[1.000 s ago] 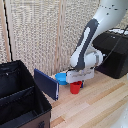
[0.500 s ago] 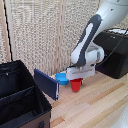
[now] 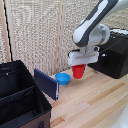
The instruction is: Please find the red cup among the items before you. Carefully move your gripper towards it and gently hold it. Locate the front section of the organizer in front of you. Transfer the red cup above the front section and let go, placing it within that section.
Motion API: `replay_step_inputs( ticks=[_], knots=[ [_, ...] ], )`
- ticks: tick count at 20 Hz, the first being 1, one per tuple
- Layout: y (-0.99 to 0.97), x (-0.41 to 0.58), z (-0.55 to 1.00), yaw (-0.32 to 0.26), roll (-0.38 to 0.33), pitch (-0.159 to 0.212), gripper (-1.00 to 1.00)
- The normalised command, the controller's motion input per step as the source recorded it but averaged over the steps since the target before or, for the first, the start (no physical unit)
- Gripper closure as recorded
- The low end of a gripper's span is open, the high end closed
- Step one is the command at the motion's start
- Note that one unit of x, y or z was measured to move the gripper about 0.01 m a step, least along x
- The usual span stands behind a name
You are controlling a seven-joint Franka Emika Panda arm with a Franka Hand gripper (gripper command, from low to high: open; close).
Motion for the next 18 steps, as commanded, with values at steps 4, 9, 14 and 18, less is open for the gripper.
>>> replay_step_inputs(
  ticks=[4, 9, 14, 18],
  knots=[
    [0.43, 0.169, 0.65, 0.040, 0.113, 0.161, 1.00],
    [0.69, 0.128, 0.64, 0.025, 0.115, 0.139, 1.00],
    [0.85, 0.079, 0.49, 0.008, 0.102, 0.094, 1.00],
    [0.93, 0.019, 0.33, 0.000, 0.037, 0.027, 1.00]
  ],
)
